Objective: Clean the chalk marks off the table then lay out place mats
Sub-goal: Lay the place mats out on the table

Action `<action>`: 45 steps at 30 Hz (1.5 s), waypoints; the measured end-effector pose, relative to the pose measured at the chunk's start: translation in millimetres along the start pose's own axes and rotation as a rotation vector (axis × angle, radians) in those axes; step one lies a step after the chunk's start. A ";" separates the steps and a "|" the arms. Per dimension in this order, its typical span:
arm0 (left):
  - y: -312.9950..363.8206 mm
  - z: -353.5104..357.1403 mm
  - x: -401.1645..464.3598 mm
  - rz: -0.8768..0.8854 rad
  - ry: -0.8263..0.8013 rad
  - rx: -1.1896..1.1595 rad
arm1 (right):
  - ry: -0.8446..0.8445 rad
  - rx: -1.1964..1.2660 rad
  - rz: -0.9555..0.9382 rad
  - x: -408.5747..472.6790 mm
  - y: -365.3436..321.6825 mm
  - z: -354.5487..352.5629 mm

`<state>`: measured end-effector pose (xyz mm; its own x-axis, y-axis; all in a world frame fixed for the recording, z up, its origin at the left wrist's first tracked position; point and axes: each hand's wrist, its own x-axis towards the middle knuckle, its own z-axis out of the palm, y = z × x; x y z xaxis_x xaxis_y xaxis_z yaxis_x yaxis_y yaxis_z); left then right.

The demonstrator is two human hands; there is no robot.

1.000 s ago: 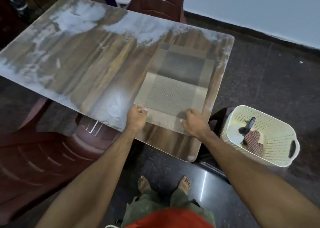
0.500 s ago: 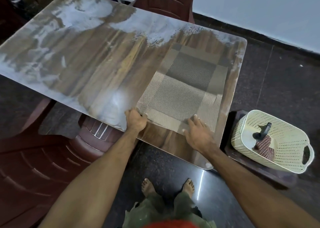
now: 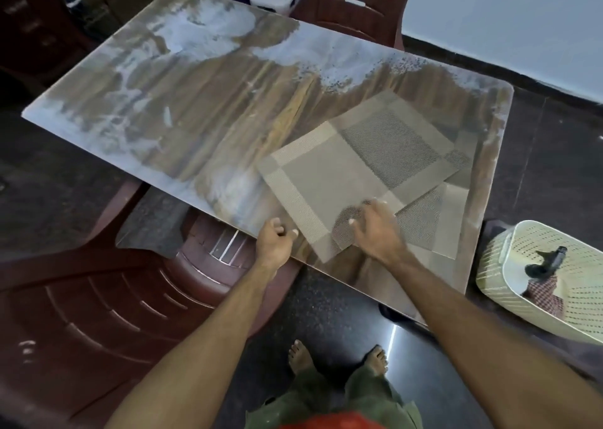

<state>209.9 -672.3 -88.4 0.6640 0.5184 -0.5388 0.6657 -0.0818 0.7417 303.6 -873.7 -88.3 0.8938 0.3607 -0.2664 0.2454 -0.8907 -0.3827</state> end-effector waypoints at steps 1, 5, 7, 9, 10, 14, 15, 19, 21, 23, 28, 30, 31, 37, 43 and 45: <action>-2.7 -2.9 0.2 0.006 -0.006 0.001 | -0.056 -0.064 0.051 -0.3 0.9 5.4; -4.7 -11.7 1.3 0.046 0.044 -0.022 | -0.180 -0.081 0.008 -5.0 -24.2 30.0; -3.1 -19.4 3.2 0.102 0.090 -0.003 | -0.254 0.047 -0.166 0.1 -49.7 34.6; -1.1 -30.5 3.8 0.142 0.121 0.046 | -0.360 0.197 -0.352 7.6 -75.2 34.2; -0.5 -36.3 4.4 0.166 0.132 0.107 | -0.362 0.243 -0.404 10.8 -83.9 32.6; -2.4 -54.6 7.6 0.249 0.116 0.347 | 0.047 0.227 -0.292 27.3 -78.8 22.5; -2.9 -57.6 9.0 0.270 0.096 0.406 | 0.100 0.154 -0.226 28.6 -71.3 22.5; -5.1 -63.6 21.5 0.321 0.018 0.595 | -0.127 -0.027 -0.006 29.4 -60.4 40.4; -6.7 -67.0 29.8 0.323 -0.032 0.653 | -0.156 -0.053 -0.035 29.8 -71.3 49.8; -9.5 -74.9 41.0 0.317 -0.077 0.690 | -0.195 -0.059 -0.098 34.6 -88.7 55.8; -11.9 -120.5 79.0 0.409 -0.087 0.838 | -0.185 0.059 -0.157 54.8 -130.5 56.9; -9.9 -141.9 93.5 0.513 -0.069 0.885 | -0.014 0.041 -0.096 55.2 -133.0 57.0; -10.2 -154.3 99.4 0.539 -0.073 0.896 | 0.068 0.000 -0.022 50.5 -132.9 58.8; -18.7 -189.2 127.4 0.594 -0.190 1.044 | -0.004 -0.100 0.222 25.7 -143.6 79.3; -9.6 -194.0 176.5 0.511 -0.195 1.012 | -0.001 -0.104 0.177 72.9 -177.6 87.6; 0.9 -202.0 202.2 0.515 -0.182 1.023 | 0.002 -0.105 0.173 91.9 -179.6 86.2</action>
<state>275.9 -395.7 -116.0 0.9203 0.0999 -0.3782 0.2110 -0.9409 0.2650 309.3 -656.7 -120.3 0.9269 0.1989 -0.3183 0.1252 -0.9633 -0.2373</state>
